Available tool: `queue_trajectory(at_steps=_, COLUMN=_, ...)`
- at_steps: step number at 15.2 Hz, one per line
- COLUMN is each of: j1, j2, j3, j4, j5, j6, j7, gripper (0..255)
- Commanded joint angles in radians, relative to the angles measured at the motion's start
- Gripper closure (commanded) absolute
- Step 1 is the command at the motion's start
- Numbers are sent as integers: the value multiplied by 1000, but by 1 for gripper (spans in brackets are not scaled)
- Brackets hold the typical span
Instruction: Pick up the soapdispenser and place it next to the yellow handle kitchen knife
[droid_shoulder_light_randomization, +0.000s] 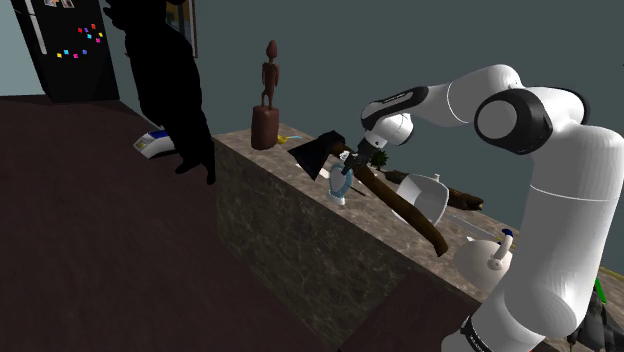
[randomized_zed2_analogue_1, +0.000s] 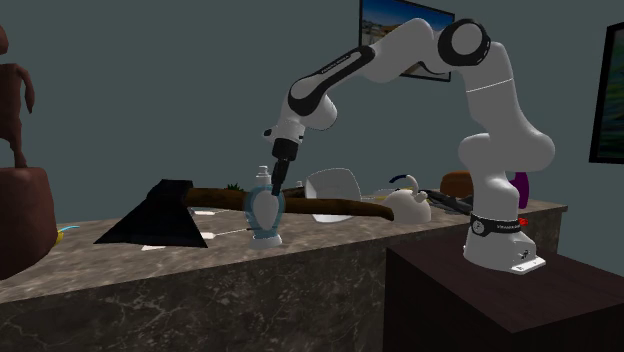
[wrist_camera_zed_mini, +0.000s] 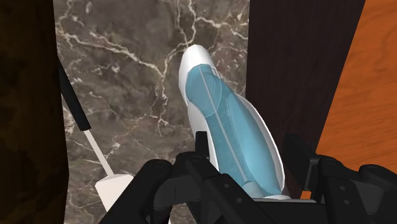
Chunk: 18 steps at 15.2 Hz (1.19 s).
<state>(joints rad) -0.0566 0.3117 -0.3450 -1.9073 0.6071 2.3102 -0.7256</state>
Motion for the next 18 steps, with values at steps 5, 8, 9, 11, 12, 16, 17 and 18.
queue_trajectory(at_steps=5, j1=0, j2=1, j3=1, j4=0, j5=0, j6=0, j7=0, gripper=255)
queue_trajectory(at_steps=8, j1=0, j2=1, j3=0, j4=0, j5=0, j6=0, j7=0, gripper=255)
queue_trajectory(at_steps=9, j1=2, j2=-6, j3=-2, j4=3, j5=-7, j6=-9, j7=8, gripper=255)
queue_trajectory(at_steps=11, j1=4, j2=-20, j3=-7, j4=12, j5=-21, j6=-27, j7=22, gripper=255)
queue_trajectory(at_steps=12, j1=6, j2=-26, j3=-9, j4=16, j5=-28, j6=-36, j7=30, gripper=255)
queue_trajectory(at_steps=16, j1=10, j2=-51, j3=-18, j4=36, j5=-55, j6=-74, j7=58, gripper=255)
queue_trajectory(at_steps=17, j1=10, j2=-57, j3=-19, j4=42, j5=-61, j6=-84, j7=65, gripper=255)
queue_trajectory(at_steps=18, j1=11, j2=-63, j3=-21, j4=48, j5=-67, j6=-94, j7=72, gripper=255)
